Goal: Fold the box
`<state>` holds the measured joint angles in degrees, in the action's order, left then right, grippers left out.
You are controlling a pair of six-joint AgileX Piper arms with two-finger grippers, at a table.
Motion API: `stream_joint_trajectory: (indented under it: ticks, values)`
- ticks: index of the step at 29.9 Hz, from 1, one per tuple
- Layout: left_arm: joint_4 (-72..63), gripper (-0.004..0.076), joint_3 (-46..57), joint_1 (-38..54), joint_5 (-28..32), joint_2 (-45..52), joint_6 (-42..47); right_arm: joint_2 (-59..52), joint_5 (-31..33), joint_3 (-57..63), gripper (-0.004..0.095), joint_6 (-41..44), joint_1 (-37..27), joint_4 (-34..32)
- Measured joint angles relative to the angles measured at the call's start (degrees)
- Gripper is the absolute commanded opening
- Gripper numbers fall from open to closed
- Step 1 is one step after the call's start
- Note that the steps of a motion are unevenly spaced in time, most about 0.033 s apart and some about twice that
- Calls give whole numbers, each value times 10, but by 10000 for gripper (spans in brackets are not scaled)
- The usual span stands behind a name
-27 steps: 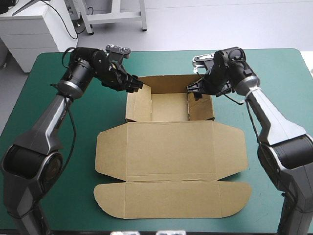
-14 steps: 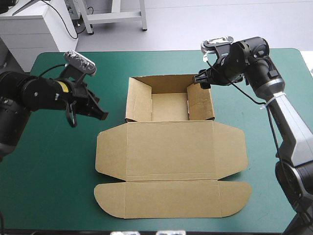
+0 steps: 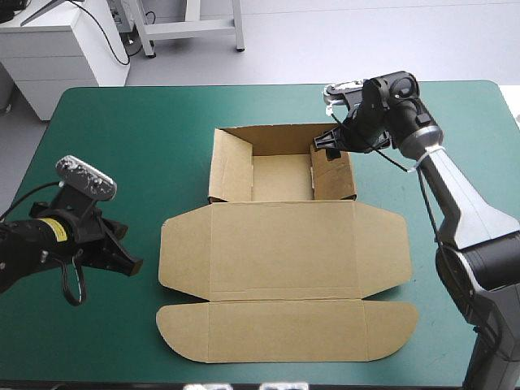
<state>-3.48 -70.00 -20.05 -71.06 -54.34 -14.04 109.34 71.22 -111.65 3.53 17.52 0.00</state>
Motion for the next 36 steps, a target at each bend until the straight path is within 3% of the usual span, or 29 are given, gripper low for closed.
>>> stream_joint_trajectory:
  ticks: [8,11,17,24,36]
  values:
    - [7,-8,141,0,1,59,34,61,-4,0,695,0,0,0]
    - [7,-8,192,0,13,70,49,73,-10,0,631,0,0,0]
    - [7,-8,264,0,35,74,81,90,-20,0,390,0,0,0]
    - [7,-8,279,0,53,75,97,95,-28,0,-8,3,0,0]
    - [9,-8,279,0,72,75,99,96,-31,-29,-20,5,-8,-12]
